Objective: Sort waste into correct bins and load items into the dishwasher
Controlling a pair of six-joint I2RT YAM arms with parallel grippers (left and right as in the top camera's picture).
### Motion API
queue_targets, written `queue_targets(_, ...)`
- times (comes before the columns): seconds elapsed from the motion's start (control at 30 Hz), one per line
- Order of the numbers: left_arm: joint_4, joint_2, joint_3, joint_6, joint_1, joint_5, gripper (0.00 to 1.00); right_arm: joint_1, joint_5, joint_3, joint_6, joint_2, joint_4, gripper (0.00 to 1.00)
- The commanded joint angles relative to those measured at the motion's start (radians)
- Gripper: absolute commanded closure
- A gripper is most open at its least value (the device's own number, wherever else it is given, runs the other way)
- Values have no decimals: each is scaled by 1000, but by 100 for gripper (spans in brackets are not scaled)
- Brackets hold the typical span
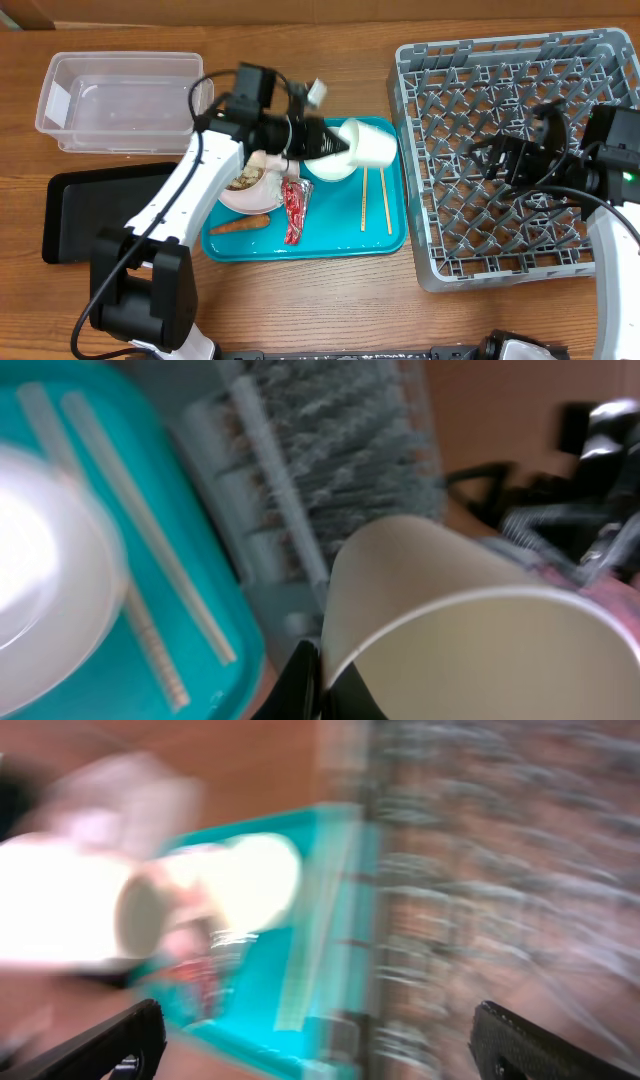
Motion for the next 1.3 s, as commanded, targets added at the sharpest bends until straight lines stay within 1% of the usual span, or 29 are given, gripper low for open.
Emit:
queue_targets(0.0, 130, -32, 19, -202, 6, 269, 96, 3, -562, 27, -224, 11, 27, 0)
queue_targets(0.03, 176, -32, 19, -247, -3, 289, 96, 10, -593, 27, -223, 14, 47, 0)
queue_targets(0.1, 241, -32, 19, -297, -23, 324, 96, 27, -592, 27, -224, 14, 70, 0)
queue_targets(0.2, 298, -32, 19, -346, -64, 335, 96, 62, -592, 27, -223, 14, 107, 0)
queue_targets(0.27, 314, -32, 19, -356, -87, 335, 96, 79, -584, 27, -223, 14, 128, 0)
queue_targets(0.3, 319, -32, 19, -357, -104, 340, 96, 89, -565, 27, -223, 14, 140, 2)
queue_targets(0.57, 333, -32, 19, -383, -149, 341, 96, 131, -570, 27, -223, 15, 150, 0)
queue_targets(0.77, 385, -32, 19, -418, -161, 338, 96, 191, -569, 27, -223, 15, 144, 4)
queue_targets(0.93, 389, -32, 19, -428, -161, 342, 96, 198, -570, 27, -223, 15, 161, 14)
queue_targets(1.2, 389, -32, 19, -428, -161, 341, 96, 198, -571, 27, -222, 15, 184, 24)
queue_targets(1.27, 389, -32, 19, -428, -161, 338, 96, 198, -587, 27, -222, 14, 196, 29)
